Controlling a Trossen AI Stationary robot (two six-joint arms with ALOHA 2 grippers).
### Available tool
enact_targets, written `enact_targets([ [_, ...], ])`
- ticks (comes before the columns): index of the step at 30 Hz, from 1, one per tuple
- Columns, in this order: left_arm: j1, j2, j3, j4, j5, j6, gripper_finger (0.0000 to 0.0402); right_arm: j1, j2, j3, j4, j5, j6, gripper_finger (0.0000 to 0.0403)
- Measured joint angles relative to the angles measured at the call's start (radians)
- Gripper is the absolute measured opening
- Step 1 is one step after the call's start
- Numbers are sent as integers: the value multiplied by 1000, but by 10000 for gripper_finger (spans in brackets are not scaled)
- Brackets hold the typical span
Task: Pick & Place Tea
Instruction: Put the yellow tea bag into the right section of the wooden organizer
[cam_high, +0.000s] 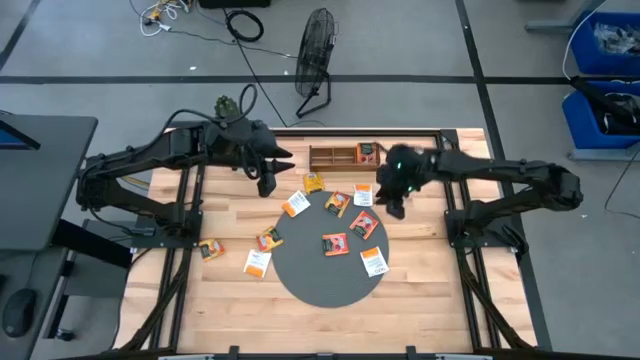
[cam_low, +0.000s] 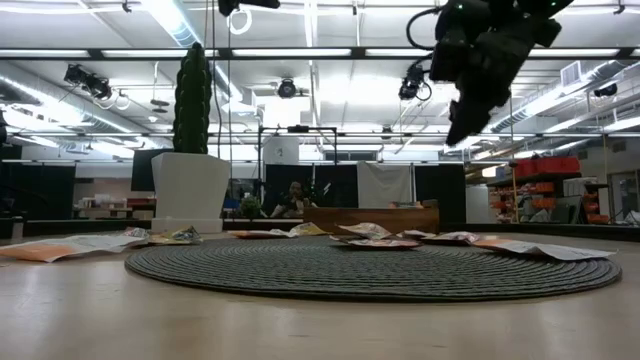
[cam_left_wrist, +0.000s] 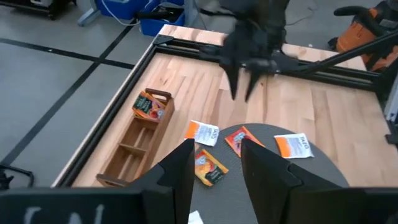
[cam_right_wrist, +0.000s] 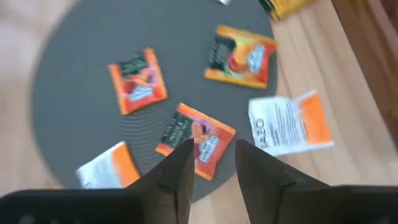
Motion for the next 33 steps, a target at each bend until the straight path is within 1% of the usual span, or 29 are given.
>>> enact_targets([
  [4, 18, 0, 0, -7, 0, 3, 135, 114, 28, -51, 65, 159, 121, 123],
  [6, 24, 0, 1, -16, 0, 3, 135, 160, 54, -71, 81, 208, 165, 123],
  [8, 28, 0, 1, -20, 0, 3, 135, 195, 86, -76, 100, 233, 197, 123],
  [14, 30, 4, 0, -43, 0, 3, 135, 254, 230, -77, 138, 243, 248, 123],
  [19, 30, 11, -1, -68, 0, 2, 135, 261, 324, -78, 168, 253, 273, 123],
  [24, 30, 11, -2, -90, 0, 1, 135, 261, 359, -78, 195, 304, 312, 124],
  [31, 29, 11, -2, -91, 1, -4, 135, 261, 363, -78, 219, 307, 324, 132],
  [33, 29, 11, -2, -90, 0, -6, 135, 260, 373, -87, 257, 307, 324, 132],
])
